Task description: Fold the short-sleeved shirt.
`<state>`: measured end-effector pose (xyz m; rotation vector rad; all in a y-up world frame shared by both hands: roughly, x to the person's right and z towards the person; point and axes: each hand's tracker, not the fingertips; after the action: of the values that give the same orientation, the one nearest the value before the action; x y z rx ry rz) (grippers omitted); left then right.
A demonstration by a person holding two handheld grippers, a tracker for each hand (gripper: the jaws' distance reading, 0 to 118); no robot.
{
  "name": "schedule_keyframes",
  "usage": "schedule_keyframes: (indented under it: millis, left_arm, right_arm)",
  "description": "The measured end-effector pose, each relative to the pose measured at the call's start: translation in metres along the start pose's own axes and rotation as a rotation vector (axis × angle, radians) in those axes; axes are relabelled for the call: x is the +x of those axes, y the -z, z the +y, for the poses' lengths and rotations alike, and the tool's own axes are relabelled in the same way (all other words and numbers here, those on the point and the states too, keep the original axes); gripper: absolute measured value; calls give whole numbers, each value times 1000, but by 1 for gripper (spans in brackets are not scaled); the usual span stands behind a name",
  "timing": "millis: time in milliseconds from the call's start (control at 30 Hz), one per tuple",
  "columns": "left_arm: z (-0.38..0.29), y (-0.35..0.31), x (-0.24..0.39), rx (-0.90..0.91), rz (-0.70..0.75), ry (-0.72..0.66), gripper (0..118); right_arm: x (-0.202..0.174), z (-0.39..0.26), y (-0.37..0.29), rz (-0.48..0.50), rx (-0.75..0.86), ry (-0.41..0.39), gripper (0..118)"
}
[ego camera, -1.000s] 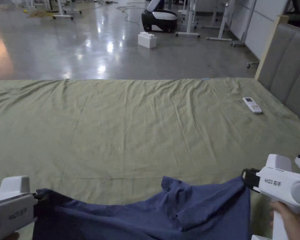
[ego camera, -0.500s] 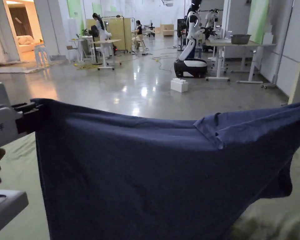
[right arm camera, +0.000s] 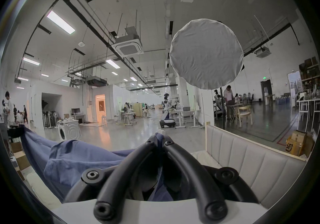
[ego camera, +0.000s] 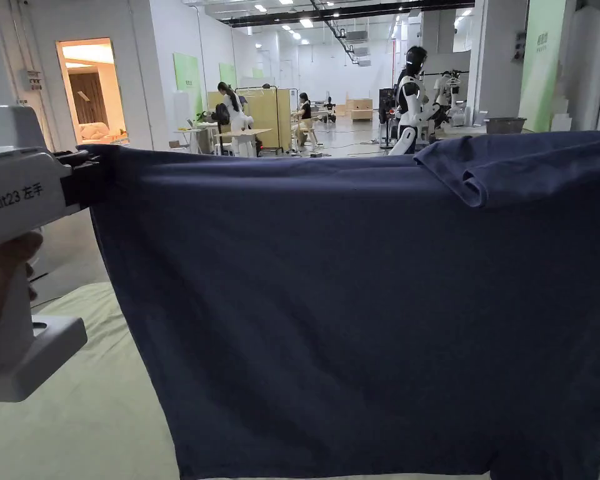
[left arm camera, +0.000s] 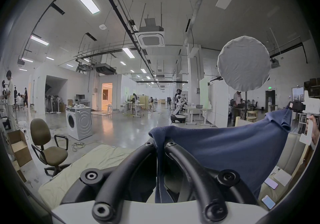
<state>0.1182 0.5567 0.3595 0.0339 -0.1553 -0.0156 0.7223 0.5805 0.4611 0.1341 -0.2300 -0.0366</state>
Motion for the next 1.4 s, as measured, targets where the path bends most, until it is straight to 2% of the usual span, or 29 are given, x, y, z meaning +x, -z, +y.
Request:
schedule_keyframes:
  millis: [67,200,267,333,400,533,733,867,967,1033,1267,1400]
  left_arm:
    - [-5,2,-1,-1,1,-5,7]
    - [-9,13,-2,-13,7,-6,7]
    - [-11,22,-3,-15,18,-2,7]
    - [-12,32,-4,-23,19,-17,7]
    - [-13,47,-5,-31,14,-25,7]
    - [-17,82,-6,-45,18,-45,7]
    - [-25,136,0,-76,25,-51,7]
    - [-28,174,4,-104,32,-36,7]
    - [-33,202,0,-117,-29,-94,7]
    - [-36,218,5,-141,-17,-85,7]
    - [-44,264,21,-141,28,-68,7]
    - [-47,286,20,-157,-4,-69,7]
  right_arm:
    - [0,-3,5,-4,-18,6,4]
    - [0,-9,19,-8,-27,-34,4]
    - [-1,-14,37,33,-35,-30,4]
    - [-3,-18,51,33,-39,-44,4]
    - [-9,-16,54,1,-34,-78,4]
    - [-20,-16,75,6,-48,-68,4]
    - [-38,-20,116,-10,-45,-111,4]
    - [-47,-23,150,-19,-47,-104,4]
    - [-48,-25,177,-38,-61,-100,4]
    - [-48,-32,194,-60,-60,-67,4]
    - [-44,-52,246,-106,-87,-42,4]
    - [-43,-62,271,-124,-114,-66,4]
